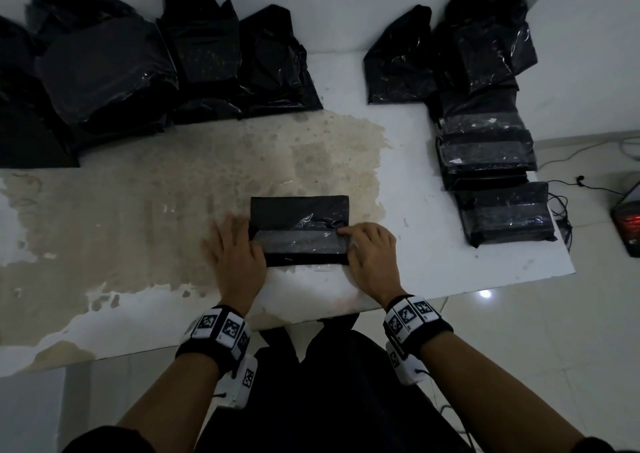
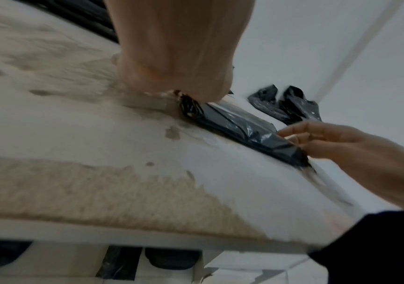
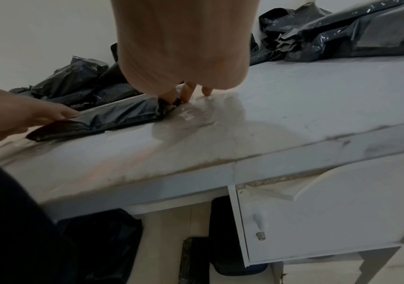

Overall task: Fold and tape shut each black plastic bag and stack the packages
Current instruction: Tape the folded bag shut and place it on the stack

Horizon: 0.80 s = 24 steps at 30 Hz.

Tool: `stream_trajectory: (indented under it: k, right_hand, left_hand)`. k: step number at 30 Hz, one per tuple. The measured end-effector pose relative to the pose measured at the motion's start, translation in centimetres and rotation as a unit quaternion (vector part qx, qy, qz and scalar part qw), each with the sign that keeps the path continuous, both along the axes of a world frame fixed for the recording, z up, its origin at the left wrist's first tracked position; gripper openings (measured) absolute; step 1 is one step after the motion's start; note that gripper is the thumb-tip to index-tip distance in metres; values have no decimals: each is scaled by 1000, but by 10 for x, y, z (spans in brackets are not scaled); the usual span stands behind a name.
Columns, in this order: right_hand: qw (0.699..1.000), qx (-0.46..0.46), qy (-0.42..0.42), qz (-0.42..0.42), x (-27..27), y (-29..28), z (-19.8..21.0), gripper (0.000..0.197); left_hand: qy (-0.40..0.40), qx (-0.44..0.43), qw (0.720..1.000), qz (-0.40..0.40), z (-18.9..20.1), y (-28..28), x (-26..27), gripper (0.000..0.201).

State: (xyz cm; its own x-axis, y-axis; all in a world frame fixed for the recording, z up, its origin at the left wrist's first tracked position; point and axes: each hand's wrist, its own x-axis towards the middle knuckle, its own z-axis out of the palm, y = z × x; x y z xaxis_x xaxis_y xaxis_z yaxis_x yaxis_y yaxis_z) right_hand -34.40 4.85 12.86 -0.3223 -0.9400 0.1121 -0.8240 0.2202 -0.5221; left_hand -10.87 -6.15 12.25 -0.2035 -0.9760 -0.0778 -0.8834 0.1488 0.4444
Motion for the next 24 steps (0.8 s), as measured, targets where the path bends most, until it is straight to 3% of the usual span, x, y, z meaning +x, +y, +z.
stream_trajectory:
  k: [5,8,12,17,24]
  right_hand:
    - [999,12,-31,-11,-1,-8,4,36]
    - [999,19,-36,-13,0,-15,11,33]
    - [995,5,-72,-69,-4,-19,15,23]
    - [983,77,-135,-96,-5,-21,16,14]
    - [940,77,-285,-169,-11,-31,23,19]
  left_hand:
    - [-13,-23,999,39,12,-9,3,15]
    - [-13,-2,998,69,17,-10,-1,17]
    - [46,-7,993,105,30,-9,-6,23]
    - [68,106,987,97,27,-13,-12,28]
    - [248,146,946,151,49,-23,-29,28]
